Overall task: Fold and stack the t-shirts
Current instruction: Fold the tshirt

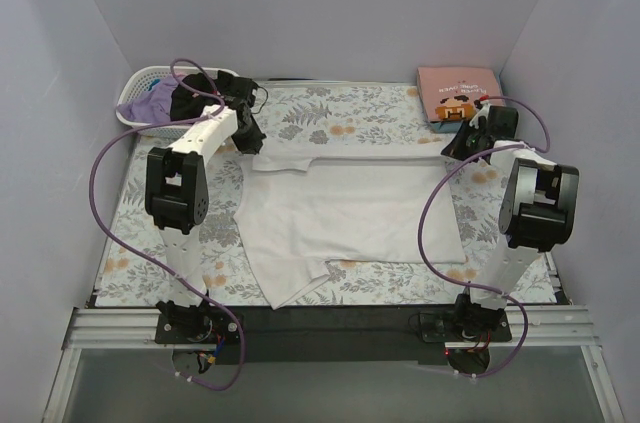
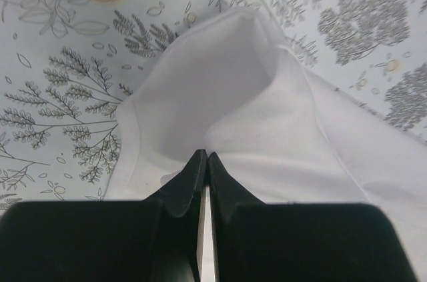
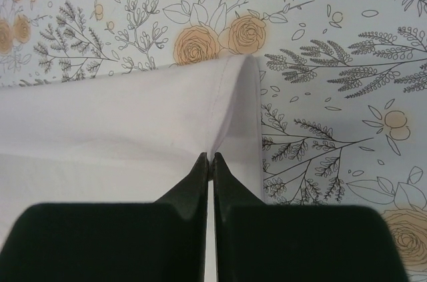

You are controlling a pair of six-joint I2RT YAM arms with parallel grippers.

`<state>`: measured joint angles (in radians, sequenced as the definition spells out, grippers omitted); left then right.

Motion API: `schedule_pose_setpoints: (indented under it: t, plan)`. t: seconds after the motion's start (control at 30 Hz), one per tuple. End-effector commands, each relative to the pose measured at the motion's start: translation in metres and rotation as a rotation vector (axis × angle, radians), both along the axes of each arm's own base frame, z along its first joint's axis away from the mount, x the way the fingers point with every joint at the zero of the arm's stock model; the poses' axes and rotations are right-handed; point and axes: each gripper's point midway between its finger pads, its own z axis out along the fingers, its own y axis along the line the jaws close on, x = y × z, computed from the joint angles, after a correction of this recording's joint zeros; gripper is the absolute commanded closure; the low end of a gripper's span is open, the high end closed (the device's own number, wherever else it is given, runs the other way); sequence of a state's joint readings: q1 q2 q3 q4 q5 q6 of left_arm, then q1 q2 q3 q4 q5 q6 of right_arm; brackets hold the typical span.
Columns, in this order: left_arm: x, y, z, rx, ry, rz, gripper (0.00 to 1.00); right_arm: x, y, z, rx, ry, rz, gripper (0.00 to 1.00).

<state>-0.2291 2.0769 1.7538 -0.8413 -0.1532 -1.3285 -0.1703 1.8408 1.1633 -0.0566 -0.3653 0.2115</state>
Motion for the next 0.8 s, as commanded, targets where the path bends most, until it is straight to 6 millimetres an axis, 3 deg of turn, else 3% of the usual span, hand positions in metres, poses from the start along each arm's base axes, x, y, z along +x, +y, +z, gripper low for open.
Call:
schedule_pose_setpoints:
  t: [0.0, 0.17, 0.5, 0.6, 0.77]
  plan:
    - [-0.014, -0.001, 0.012, -0.053, -0.003, 0.003, 0.99, -0.002, -0.011, -0.01, -0.027, 0.019, -0.027, 0.99]
    - [-0.025, -0.006, -0.006, -0.079, 0.051, -0.001, 0.99, -0.004, -0.009, -0.028, -0.012, 0.066, -0.026, 0.99]
    - [-0.028, -0.001, -0.002, -0.054, 0.055, 0.004, 0.99, -0.01, -0.008, -0.045, 0.011, 0.132, -0.035, 0.99]
    - [-0.026, -0.001, 0.005, -0.054, 0.041, 0.001, 0.99, -0.012, -0.006, -0.043, 0.022, 0.146, -0.036, 0.99]
    - [-0.023, -0.001, 0.026, -0.061, 0.005, 0.0, 0.99, -0.005, -0.01, -0.017, 0.006, 0.1, -0.049, 0.99]
